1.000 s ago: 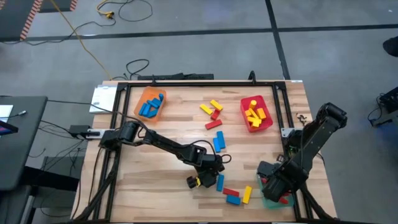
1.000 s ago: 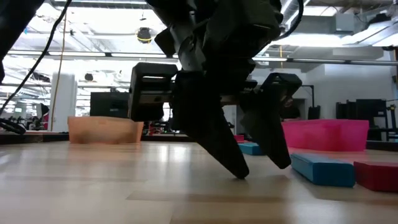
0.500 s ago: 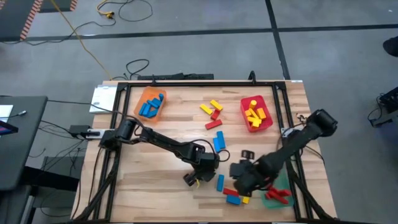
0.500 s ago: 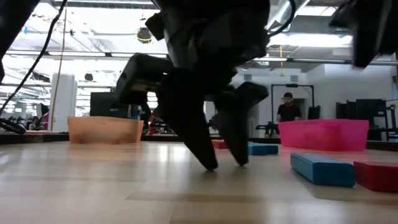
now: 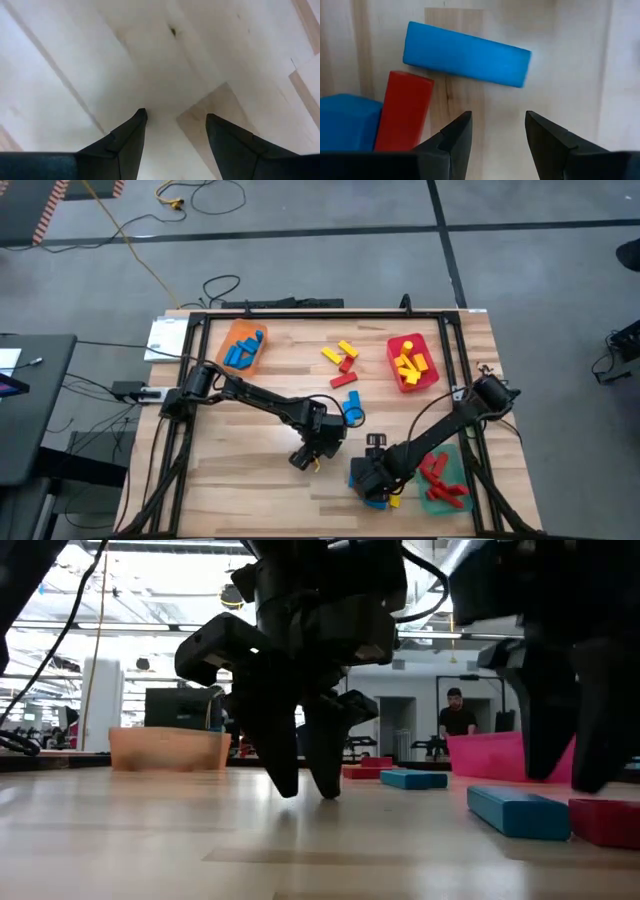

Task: Sort blocks
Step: Put the blue rectangle block into the orange bin

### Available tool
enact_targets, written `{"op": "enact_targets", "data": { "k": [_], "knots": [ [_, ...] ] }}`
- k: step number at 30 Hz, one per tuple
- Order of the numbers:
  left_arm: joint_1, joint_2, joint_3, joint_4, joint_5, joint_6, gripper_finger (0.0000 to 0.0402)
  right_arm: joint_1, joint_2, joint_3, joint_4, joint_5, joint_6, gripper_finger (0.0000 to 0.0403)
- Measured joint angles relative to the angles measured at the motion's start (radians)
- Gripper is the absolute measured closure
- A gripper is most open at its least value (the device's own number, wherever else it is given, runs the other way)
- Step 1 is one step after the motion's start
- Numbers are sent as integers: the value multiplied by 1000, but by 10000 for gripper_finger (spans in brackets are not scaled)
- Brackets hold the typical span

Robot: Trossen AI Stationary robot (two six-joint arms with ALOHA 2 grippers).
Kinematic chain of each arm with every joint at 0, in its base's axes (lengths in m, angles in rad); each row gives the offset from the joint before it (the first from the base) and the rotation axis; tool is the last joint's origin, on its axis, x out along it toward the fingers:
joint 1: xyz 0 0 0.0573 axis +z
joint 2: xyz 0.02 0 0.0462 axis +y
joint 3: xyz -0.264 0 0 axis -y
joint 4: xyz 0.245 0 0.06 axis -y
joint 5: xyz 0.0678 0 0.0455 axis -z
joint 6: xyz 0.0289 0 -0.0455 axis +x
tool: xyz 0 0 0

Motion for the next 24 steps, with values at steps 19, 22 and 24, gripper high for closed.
{"op": "enact_targets", "data": {
  "k": [19,22,24],
  "knots": [
    [133,-351,-311,60,-10,-90,196,-115,53,-2,227,-20,-146,207],
    [127,-444,-443,184,26,-134,196,-150,57,1,341,44,-190,207],
    [112,-504,-523,290,46,-164,196,-173,55,-2,407,57,-231,207]
  ]
}}
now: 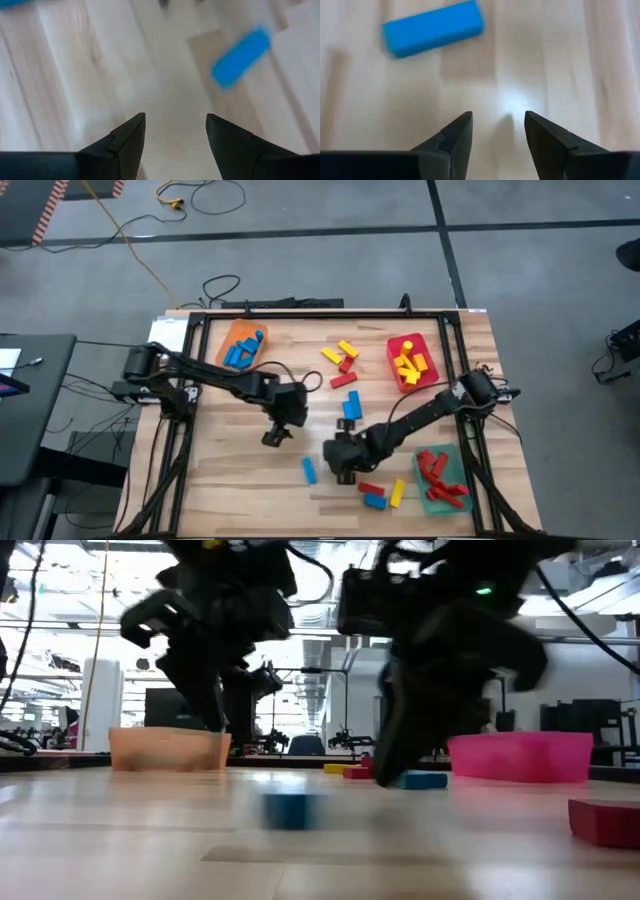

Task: Sort blocks
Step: Put the blue rectangle block into the orange bin

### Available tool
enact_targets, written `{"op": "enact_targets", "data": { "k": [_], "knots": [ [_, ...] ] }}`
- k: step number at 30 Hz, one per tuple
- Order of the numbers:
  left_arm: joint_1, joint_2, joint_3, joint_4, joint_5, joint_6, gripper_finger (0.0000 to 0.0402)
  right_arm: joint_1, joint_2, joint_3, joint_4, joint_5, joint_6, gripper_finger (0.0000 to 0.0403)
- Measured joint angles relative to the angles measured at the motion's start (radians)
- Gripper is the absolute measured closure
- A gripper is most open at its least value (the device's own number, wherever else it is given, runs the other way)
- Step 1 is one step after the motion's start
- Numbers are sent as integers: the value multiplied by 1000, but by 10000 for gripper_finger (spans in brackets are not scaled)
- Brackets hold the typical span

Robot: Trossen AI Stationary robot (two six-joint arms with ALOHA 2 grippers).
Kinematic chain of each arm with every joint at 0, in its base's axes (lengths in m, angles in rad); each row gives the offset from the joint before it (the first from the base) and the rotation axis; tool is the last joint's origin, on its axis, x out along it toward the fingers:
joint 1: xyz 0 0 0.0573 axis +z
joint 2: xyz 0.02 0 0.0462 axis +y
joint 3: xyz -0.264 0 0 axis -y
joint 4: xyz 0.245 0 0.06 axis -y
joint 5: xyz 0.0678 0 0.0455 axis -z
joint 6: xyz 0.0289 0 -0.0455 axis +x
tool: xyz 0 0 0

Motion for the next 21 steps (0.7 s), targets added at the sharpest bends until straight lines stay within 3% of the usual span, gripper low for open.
{"op": "enact_targets", "data": {
  "k": [5,11,21],
  "knots": [
    [-60,-91,-130,184,1,-33,196,-31,-8,2,16,-24,-49,207],
    [-134,-106,-166,174,-5,-1,196,-27,-44,2,-104,-32,-46,207],
    [-215,-58,-220,251,-77,91,195,44,-51,8,-130,-86,-40,207]
  ]
}}
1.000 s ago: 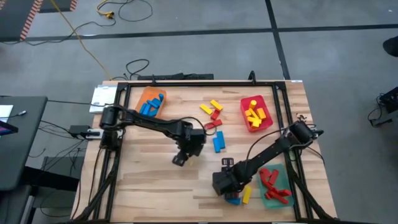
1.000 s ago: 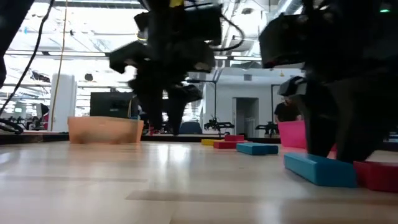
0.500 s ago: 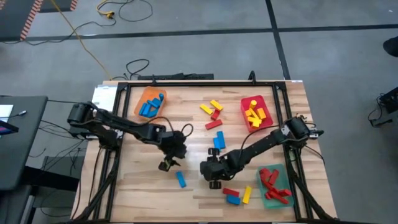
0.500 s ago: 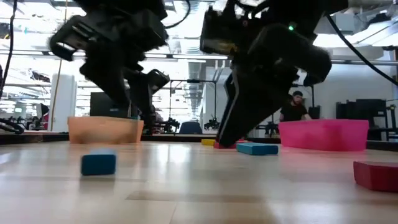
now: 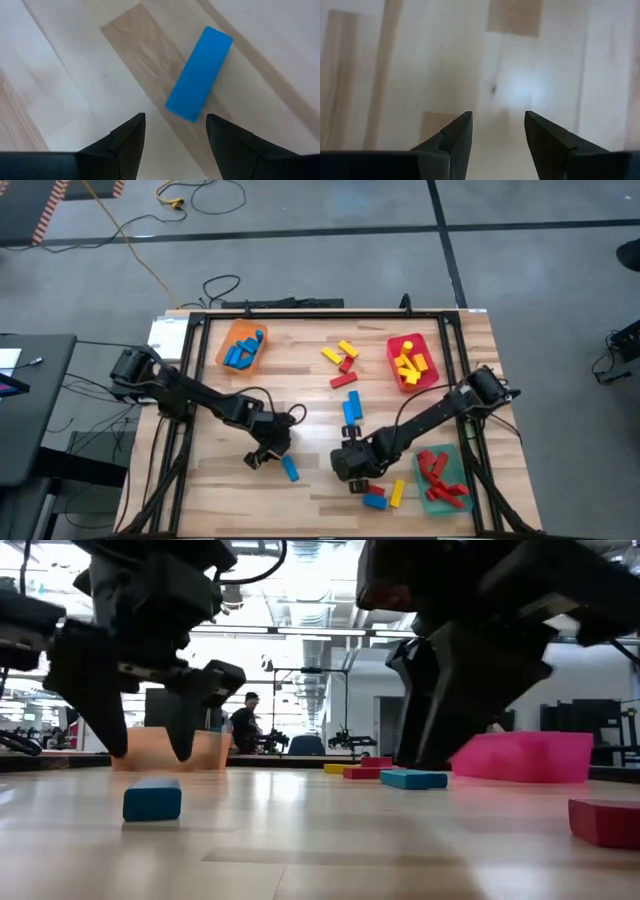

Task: Sort blocks
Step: Put the blue rectangle block into the orange bin

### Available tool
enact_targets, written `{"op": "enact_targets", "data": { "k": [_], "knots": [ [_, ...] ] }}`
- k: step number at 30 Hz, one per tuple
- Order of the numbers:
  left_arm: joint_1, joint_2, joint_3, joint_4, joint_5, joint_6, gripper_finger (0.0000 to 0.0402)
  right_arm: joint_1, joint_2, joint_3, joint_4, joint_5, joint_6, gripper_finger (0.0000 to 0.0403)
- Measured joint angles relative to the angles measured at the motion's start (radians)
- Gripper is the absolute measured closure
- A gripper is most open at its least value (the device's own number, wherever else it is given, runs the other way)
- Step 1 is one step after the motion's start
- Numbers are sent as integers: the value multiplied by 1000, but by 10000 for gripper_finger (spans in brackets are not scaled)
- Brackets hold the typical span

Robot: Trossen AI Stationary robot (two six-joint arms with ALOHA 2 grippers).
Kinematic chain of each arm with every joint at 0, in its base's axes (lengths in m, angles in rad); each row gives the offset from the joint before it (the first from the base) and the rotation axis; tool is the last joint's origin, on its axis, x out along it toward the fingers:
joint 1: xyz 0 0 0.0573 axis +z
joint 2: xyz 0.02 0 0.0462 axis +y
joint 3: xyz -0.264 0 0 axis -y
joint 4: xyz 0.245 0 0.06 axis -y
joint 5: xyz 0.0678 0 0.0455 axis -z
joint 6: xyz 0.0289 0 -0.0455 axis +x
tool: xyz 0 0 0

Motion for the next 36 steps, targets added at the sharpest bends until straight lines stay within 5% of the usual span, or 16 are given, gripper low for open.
{"op": "enact_targets", "data": {
  "k": [14,24,36],
  "knots": [
    [-13,154,50,68,55,99,199,23,0,0,-66,-1,55,207],
    [-13,154,50,66,53,104,300,22,-1,0,-72,-1,47,207],
    [2,139,48,35,43,76,300,32,-73,0,-173,6,93,208]
  ]
}}
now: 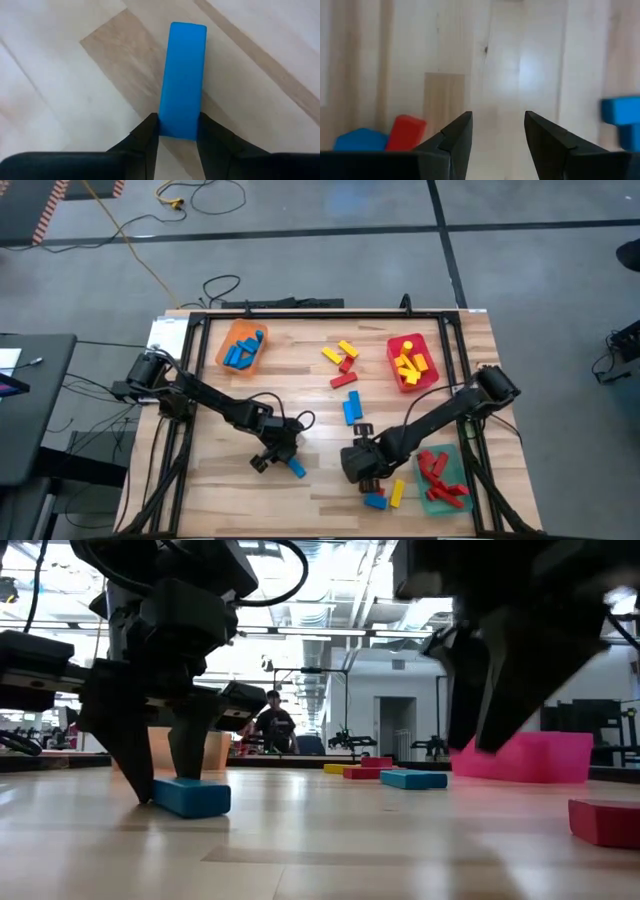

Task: Sort blocks
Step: Put the blue rectangle block into the orange bin

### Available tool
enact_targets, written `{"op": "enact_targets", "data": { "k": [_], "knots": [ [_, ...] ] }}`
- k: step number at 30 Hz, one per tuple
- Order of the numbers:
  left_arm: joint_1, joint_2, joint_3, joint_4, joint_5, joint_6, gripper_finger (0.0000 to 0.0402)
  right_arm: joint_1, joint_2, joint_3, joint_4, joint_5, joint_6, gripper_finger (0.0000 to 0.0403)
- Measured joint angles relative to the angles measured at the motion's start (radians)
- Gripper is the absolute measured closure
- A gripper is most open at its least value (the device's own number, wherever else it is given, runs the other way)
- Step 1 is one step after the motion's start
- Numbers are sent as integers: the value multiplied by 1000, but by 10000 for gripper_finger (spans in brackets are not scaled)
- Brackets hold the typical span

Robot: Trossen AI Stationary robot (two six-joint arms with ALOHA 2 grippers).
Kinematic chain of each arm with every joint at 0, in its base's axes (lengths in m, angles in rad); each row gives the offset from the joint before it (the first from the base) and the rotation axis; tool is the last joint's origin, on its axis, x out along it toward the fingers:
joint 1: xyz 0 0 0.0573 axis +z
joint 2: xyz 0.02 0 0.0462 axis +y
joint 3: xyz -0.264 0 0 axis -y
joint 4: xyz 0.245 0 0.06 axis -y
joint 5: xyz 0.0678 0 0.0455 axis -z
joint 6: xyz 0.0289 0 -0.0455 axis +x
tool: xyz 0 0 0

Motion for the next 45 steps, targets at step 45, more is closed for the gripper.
{"op": "enact_targets", "data": {
  "k": [45],
  "knots": [
    [812,-553,-15,-615,-674,-333,300,426,-304,-3,-511,267,689,240]
  ]
}}
